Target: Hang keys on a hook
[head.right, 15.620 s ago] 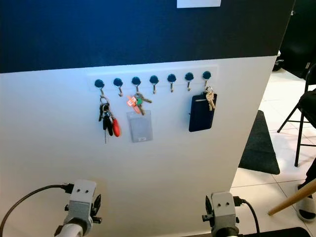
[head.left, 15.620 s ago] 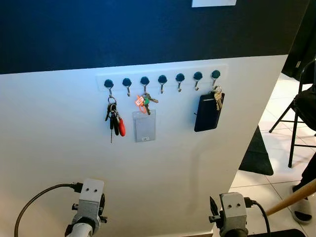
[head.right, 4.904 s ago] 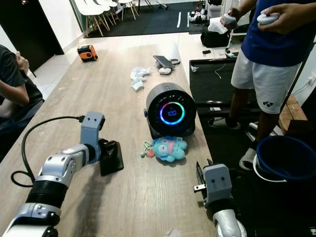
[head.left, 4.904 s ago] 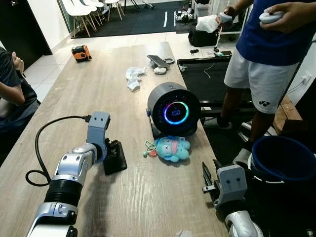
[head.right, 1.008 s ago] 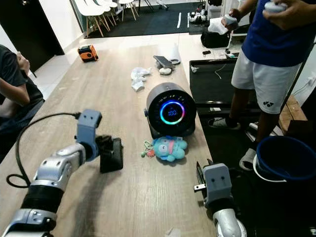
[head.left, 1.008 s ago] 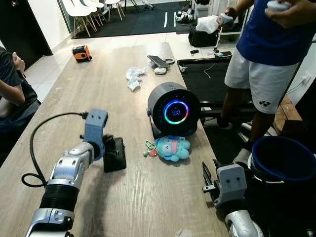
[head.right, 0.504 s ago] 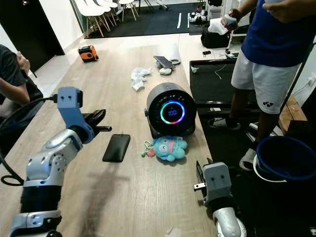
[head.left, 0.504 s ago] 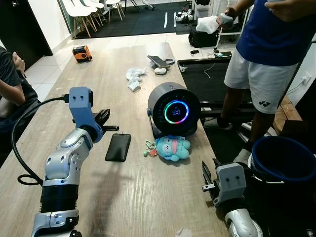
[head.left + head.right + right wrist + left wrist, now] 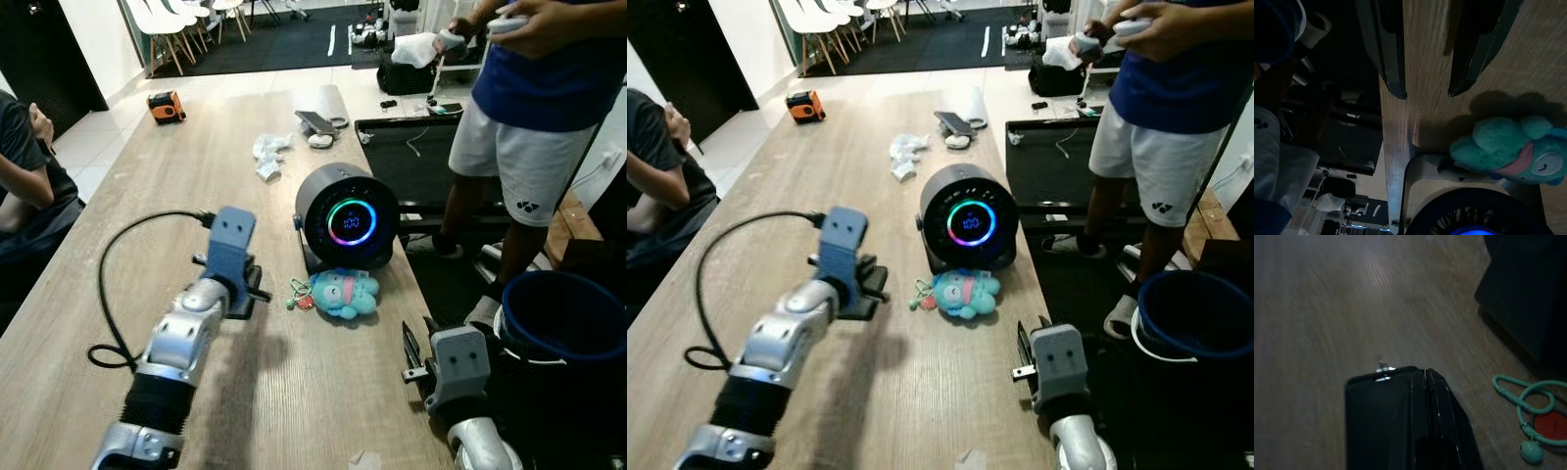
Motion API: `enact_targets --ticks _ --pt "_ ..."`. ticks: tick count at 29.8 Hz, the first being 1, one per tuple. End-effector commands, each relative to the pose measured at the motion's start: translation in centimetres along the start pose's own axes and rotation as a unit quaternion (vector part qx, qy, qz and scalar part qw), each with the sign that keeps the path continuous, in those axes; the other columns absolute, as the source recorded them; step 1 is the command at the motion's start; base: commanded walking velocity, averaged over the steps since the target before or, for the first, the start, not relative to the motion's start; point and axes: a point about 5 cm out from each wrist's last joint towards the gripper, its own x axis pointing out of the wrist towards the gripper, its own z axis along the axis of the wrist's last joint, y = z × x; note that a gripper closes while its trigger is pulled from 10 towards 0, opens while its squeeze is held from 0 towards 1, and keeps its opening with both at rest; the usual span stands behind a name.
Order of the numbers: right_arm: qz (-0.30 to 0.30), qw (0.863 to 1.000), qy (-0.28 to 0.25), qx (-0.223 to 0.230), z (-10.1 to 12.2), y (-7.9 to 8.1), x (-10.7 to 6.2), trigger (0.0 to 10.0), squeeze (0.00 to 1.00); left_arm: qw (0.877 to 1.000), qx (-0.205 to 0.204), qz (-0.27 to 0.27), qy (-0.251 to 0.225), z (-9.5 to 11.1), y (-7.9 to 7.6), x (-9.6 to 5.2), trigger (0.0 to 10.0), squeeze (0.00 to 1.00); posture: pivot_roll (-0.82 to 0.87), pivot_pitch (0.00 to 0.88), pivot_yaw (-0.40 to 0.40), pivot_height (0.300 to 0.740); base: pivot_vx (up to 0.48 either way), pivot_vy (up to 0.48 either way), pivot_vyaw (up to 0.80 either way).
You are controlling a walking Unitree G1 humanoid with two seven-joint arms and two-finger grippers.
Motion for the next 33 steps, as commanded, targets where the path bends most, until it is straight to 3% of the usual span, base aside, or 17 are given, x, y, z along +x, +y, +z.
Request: enact_targets --ticks 1,2,3,6,7,9,17,18,19,20,21,22,33 --pt "0.000 1.000 0.028 0.005 -1.0 0.2 -0.7 10.0 0.00 1.000 -0.001 0.009 0.010 -0.5 0.1 0.2 10.0 0.15 0.01 0.253 0.162 0.740 0.000 0.000 0.00" --pt "0.000 1.000 0.028 0.005 -1.0 0.2 -0.7 10.0 0.00 1.000 -0.001 0.010 0.011 -0.5 -0.1 0.3 10.0 0.15 0.01 0.253 0.162 0.740 0.000 0.000 0.00" --pt "-0.001 1.000 0.028 0.006 -0.9 0.3 -0.8 10.0 0.00 1.000 -0.006 0.013 0.015 -0.6 -0.2 0.5 10.0 0.31 0.01 0.258 0.166 0.740 0.000 0.000 0.00" --pt "-0.001 1.000 0.029 0.007 -0.9 0.4 -1.0 10.0 0.00 0.999 -0.019 0.022 0.025 -0.8 -0.4 0.8 10.0 0.32 0.01 0.263 0.170 0.740 0.000 0.000 0.00" --pt "-0.002 1.000 0.030 0.007 -1.0 0.4 -1.1 10.0 0.00 0.999 -0.024 0.029 0.027 -0.8 -0.3 0.9 10.0 0.46 0.01 0.266 0.172 0.740 0.000 0.000 0.00" --pt "-0.004 0.999 0.033 0.008 -1.0 0.4 -1.3 10.0 0.00 0.998 -0.040 0.046 0.030 -0.6 0.2 1.2 10.0 1.00 0.01 0.270 0.175 0.740 0.000 0.000 0.00" --pt "-0.008 0.999 0.033 0.008 -0.9 0.2 -1.3 10.0 0.00 0.994 -0.067 0.082 0.033 0.0 1.5 2.0 10.0 1.00 0.01 0.269 0.177 0.740 0.000 0.000 0.00" --pt "-0.009 0.999 0.032 0.008 -0.9 0.2 -1.3 10.0 0.00 0.993 -0.071 0.083 0.032 0.1 1.7 2.0 10.0 0.62 0.01 0.269 0.177 0.740 0.000 0.000 0.00" --pt "-0.009 0.999 0.032 0.008 -0.9 0.2 -1.3 10.0 0.00 0.993 -0.071 0.083 0.032 0.1 1.7 2.0 10.0 0.62 0.01 0.269 0.177 0.740 0.000 0.000 0.00" --pt "-0.009 0.999 0.031 0.008 -0.8 0.2 -1.2 10.0 0.00 0.993 -0.076 0.081 0.032 0.3 1.9 2.0 10.0 0.25 0.01 0.269 0.177 0.740 0.000 0.000 0.00" --pt "-0.009 0.999 0.031 0.009 -0.8 0.2 -1.2 10.0 0.00 0.993 -0.077 0.079 0.032 0.4 2.0 2.0 10.0 0.08 0.01 0.269 0.177 0.740 0.000 0.000 0.00" --pt "-0.009 0.999 0.030 0.009 -0.8 0.2 -1.2 10.0 0.00 0.993 -0.078 0.077 0.034 0.4 2.1 2.0 10.0 0.00 0.01 0.269 0.177 0.740 0.000 0.000 0.00" --pt "0.003 0.999 0.030 0.015 -0.7 0.9 -1.1 10.0 0.00 0.989 -0.085 0.103 0.058 -0.5 3.0 2.1 10.0 0.00 0.05 0.286 0.171 0.740 0.000 0.000 0.00"
